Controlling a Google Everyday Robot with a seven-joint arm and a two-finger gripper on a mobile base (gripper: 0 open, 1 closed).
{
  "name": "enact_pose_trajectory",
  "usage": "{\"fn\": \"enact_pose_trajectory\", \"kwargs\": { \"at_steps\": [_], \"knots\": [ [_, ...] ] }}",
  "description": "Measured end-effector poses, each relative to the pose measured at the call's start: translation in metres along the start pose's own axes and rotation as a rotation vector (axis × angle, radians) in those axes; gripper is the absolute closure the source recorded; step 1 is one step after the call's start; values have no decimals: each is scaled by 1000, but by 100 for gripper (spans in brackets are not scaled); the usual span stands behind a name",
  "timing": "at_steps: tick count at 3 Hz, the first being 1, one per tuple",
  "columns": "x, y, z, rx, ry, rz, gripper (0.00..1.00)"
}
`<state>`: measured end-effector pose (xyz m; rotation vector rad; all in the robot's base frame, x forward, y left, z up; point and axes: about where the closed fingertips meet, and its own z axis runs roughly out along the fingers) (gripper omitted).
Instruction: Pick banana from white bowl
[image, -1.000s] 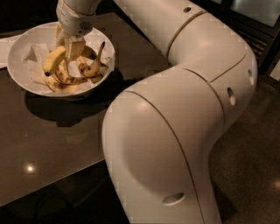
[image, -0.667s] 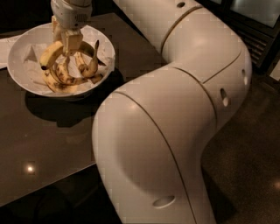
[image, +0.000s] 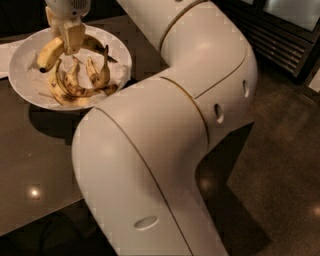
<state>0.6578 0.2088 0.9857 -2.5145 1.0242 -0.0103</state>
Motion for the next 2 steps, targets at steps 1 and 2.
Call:
{"fn": "enact_pose_trajectory", "kwargs": {
  "at_steps": [1,2],
  "knots": [
    [-3,-8,-4,-13,31,-34,100],
    [-2,-14,-17,-20,80,-66,100]
  ]
}}
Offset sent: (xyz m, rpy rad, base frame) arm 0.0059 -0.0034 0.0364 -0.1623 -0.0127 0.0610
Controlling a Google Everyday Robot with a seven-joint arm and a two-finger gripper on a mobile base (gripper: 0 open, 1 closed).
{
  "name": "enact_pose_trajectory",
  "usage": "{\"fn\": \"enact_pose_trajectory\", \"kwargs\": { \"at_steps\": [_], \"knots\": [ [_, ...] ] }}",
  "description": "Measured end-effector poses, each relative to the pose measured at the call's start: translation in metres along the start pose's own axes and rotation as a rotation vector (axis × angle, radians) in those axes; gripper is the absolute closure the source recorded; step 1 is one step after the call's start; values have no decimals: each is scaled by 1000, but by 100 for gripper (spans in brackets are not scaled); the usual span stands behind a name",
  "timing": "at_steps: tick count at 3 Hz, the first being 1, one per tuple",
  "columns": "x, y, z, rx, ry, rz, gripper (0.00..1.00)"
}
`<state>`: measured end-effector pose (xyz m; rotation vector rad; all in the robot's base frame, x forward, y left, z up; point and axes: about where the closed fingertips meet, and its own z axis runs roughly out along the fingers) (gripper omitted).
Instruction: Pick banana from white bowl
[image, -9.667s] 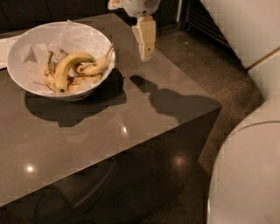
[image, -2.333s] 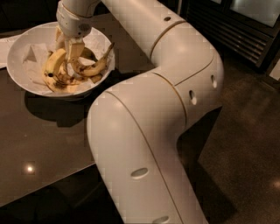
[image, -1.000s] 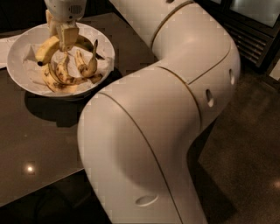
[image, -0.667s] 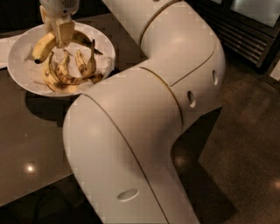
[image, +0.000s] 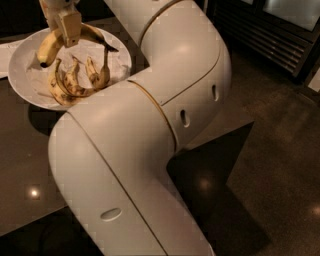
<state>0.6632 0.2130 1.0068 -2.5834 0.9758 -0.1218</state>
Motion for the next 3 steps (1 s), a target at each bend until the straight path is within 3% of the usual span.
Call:
{"fn": "enact_pose_trajectory", "kwargs": {
  "at_steps": [2,3],
  "knots": [
    [-1,0,-8,-6,29,12,100],
    [2,-6,-17,30,57,48,100]
  ]
}}
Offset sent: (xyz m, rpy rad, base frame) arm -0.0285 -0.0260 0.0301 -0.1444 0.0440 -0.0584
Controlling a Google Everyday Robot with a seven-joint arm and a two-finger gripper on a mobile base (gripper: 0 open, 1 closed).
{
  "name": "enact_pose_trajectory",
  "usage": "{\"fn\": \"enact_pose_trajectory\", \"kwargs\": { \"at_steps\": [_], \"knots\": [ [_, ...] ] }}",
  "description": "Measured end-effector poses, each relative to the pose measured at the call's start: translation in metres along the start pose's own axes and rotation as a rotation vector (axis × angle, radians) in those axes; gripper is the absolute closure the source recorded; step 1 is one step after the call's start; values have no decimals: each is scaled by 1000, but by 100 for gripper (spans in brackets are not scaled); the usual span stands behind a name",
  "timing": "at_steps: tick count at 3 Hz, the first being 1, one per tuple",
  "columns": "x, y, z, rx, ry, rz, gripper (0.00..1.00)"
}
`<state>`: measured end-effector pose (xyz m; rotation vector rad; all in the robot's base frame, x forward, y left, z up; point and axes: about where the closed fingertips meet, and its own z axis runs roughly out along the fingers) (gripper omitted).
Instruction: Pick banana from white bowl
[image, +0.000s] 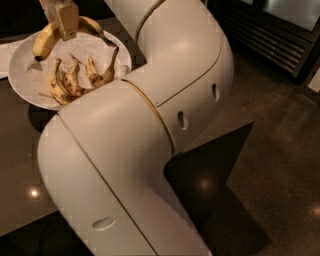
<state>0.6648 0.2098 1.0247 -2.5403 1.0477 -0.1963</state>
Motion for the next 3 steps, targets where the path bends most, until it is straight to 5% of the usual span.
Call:
{"fn": "enact_pose_trajectory", "kwargs": {
  "at_steps": [2,3],
  "knots": [
    [4,-4,0,29,-1,26,100],
    [10,15,-11,5,5,93,100]
  ]
}}
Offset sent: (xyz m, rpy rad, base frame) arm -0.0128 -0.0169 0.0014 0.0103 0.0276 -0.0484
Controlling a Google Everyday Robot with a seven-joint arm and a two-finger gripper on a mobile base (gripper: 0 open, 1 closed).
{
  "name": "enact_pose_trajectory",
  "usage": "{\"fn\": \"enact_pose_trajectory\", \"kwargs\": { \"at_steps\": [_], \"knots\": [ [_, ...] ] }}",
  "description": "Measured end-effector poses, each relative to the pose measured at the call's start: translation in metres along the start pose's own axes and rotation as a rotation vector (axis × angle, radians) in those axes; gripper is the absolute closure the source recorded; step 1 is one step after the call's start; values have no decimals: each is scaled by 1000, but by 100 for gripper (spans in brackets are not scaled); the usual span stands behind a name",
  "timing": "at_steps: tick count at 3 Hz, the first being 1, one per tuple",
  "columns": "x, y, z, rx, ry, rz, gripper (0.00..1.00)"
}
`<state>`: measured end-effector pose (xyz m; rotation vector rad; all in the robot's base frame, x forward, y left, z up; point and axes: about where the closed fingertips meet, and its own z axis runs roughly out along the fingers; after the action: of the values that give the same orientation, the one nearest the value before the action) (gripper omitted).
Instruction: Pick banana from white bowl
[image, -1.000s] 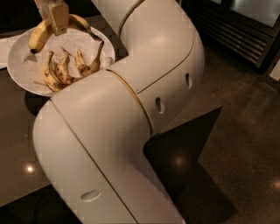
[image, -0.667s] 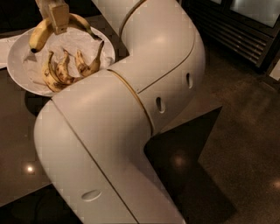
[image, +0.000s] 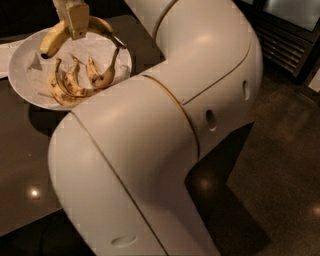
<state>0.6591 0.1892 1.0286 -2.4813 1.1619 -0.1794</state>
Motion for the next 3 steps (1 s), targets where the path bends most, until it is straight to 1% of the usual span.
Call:
{"fn": "enact_pose_trajectory", "kwargs": {
  "at_steps": [1,2,3],
  "knots": [
    [9,20,-6,-13,4,78,100],
    [10,17,-5,-2,3,80,100],
    [11,23,-6,-5,-10,108,100]
  ]
}}
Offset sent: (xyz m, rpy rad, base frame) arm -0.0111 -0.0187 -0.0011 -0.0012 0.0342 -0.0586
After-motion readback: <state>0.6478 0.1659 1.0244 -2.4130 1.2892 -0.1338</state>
